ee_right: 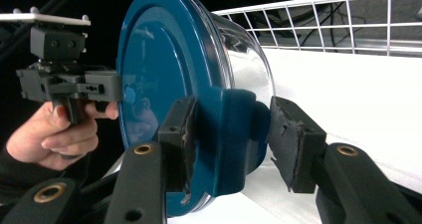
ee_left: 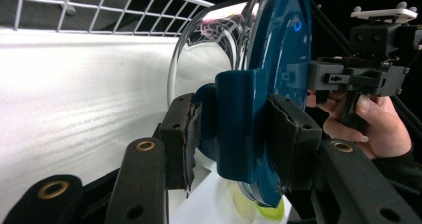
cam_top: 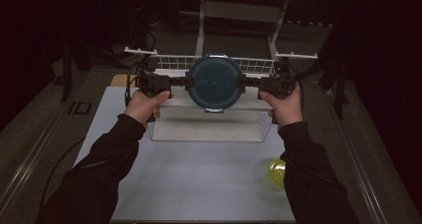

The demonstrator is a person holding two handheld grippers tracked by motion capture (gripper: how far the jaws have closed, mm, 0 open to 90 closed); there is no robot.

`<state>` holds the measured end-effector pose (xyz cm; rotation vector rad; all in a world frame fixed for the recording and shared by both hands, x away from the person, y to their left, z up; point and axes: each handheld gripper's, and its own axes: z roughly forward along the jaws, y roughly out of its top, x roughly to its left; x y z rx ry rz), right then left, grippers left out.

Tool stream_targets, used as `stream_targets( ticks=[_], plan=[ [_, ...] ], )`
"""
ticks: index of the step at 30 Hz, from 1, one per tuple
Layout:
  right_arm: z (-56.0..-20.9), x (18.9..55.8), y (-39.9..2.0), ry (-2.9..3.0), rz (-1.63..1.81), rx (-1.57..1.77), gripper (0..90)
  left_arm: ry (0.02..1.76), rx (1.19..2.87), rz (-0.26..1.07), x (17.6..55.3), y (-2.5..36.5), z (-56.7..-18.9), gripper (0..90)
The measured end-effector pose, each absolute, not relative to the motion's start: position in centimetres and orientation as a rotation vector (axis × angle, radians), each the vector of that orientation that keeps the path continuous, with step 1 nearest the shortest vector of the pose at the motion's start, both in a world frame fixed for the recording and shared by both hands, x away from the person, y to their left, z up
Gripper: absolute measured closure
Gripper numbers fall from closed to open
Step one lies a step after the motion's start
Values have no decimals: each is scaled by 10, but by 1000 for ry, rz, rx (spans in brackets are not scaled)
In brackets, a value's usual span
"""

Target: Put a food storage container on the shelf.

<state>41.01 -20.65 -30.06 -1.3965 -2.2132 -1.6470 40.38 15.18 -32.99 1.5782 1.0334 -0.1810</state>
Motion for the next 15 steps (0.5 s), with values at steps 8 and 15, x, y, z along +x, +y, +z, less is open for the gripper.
stream_targets(
  ticks=[8,15],
  plan=[
    [-303,420,-209,-2168,-1614,-1416,533,1057,1533,-228,412,152,-334,549],
    [-304,426,-207,-2220,-1569,-1475,571,1092,1518,-264,418,150,-334,521]
  ],
)
